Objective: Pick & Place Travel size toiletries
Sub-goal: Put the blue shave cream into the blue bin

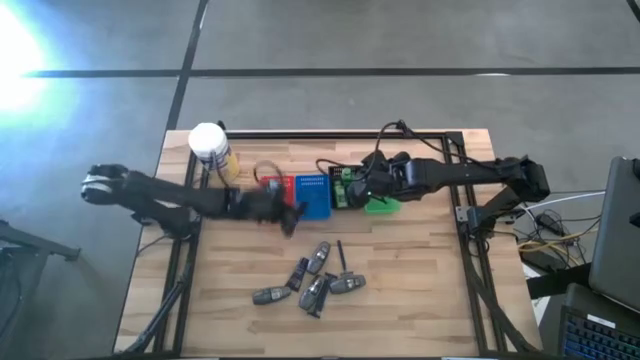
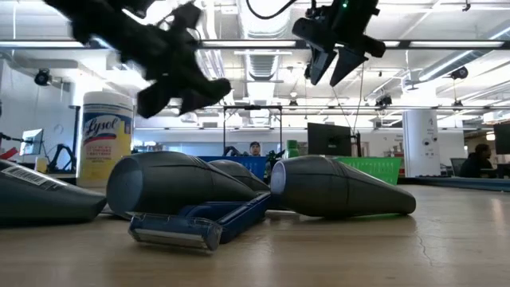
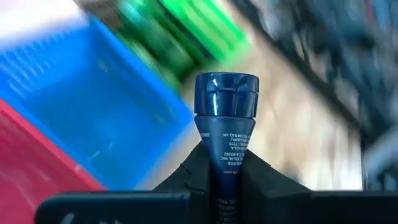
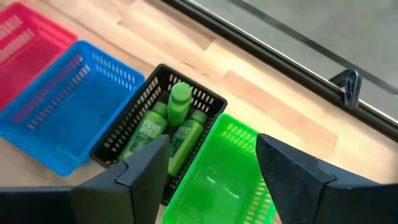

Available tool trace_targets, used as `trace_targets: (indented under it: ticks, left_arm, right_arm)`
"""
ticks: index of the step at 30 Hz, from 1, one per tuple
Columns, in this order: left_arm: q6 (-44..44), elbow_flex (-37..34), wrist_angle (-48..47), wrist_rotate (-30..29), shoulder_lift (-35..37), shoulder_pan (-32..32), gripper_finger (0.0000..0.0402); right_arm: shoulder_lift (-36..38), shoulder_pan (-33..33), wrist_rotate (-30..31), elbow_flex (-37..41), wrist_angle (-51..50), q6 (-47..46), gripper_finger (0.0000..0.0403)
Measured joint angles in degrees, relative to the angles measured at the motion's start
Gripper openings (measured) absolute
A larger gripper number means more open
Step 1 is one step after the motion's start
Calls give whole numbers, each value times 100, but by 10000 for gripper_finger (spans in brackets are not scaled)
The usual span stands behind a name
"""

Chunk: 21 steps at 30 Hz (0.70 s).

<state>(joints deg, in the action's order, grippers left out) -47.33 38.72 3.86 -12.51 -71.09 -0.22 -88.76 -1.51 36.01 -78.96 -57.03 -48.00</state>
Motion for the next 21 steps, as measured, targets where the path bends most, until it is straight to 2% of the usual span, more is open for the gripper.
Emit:
trace_targets:
  ticks: [4, 7, 10, 16, 21]
  left_arm:
    - [-567, 198, -15, 161, -251, 962, 35]
    - [-913, 313, 1, 529, -625, 1355, 51]
    - [-1087, 484, -23, 1009, -1101, 1478, 89]
    - [-1130, 957, -5, 1042, -1933, 1476, 165]
    - [-677, 1285, -645, 1093, -1937, 1489, 206]
  right_arm:
    - [3, -65, -2, 0, 17, -83, 235]
    - [-22, -64, -2, 0, 19, -178, 243]
    - [-47, -63, -1, 0, 21, -229, 253]
    - [-50, -64, 2, 2, 21, -259, 270]
    - [-50, -53, 0, 2, -49, -246, 282]
